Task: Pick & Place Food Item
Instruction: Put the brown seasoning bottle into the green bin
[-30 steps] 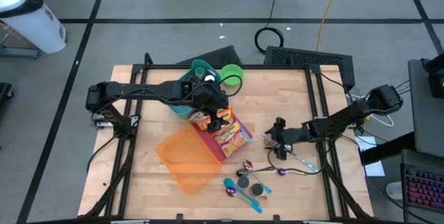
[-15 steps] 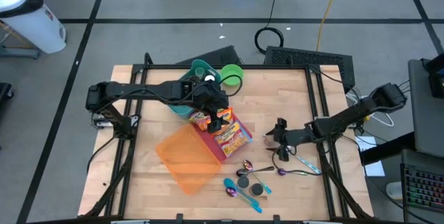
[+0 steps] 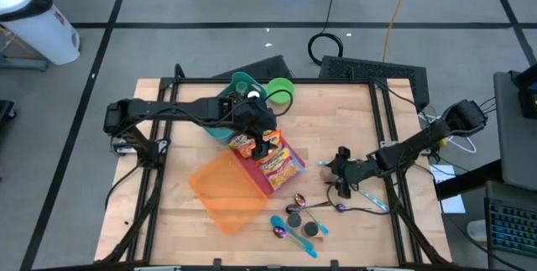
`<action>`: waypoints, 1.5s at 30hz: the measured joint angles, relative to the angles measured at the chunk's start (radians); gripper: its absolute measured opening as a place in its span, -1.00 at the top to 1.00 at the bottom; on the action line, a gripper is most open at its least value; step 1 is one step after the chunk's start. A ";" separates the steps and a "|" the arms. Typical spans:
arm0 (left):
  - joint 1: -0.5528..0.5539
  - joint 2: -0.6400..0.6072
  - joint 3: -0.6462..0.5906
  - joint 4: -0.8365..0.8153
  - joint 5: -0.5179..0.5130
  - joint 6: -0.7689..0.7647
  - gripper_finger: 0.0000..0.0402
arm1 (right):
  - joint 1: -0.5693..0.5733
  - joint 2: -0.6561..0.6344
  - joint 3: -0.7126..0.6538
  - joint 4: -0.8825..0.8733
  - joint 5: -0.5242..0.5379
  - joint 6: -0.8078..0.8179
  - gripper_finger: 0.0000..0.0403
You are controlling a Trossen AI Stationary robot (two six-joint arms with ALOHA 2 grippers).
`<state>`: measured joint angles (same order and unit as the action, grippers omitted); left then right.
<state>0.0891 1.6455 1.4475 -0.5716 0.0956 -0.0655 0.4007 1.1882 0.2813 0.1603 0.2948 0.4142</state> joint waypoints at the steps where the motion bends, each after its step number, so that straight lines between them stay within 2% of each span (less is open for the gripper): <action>1: 0.000 0.000 0.000 0.000 0.000 0.000 -0.61 | 0.000 0.014 0.000 0.001 0.001 0.004 -0.48; 8: 0.000 0.000 0.000 0.000 0.000 -0.001 -0.61 | 0.001 0.057 0.000 0.032 0.023 0.009 -0.40; 11: 0.000 0.000 0.000 0.000 0.000 -0.004 -0.61 | 0.001 0.061 -0.001 0.079 0.020 -0.038 -0.25; 16: 0.000 0.000 0.000 0.000 -0.001 -0.007 -0.61 | 0.000 0.060 -0.001 0.102 0.022 -0.070 0.10; 27: 0.000 0.000 0.000 -0.003 -0.002 -0.049 -0.61 | -0.002 0.036 0.024 0.120 0.021 -0.071 0.11; 35: 0.000 -0.001 0.026 0.016 0.009 -0.044 -0.61 | -0.056 -0.041 0.194 0.042 0.097 -0.212 0.11; 40: -0.017 -0.001 0.031 0.111 0.009 -0.020 -0.61 | -0.116 -0.013 0.296 0.025 0.090 -0.311 0.11; 45: -0.048 0.037 0.032 0.207 0.009 0.047 -0.61 | -0.176 0.044 0.346 0.022 0.037 -0.355 0.11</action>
<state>0.0414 1.6828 1.4799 -0.3644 0.1045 -0.0187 0.2248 1.2327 0.6278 0.1827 0.3321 0.0589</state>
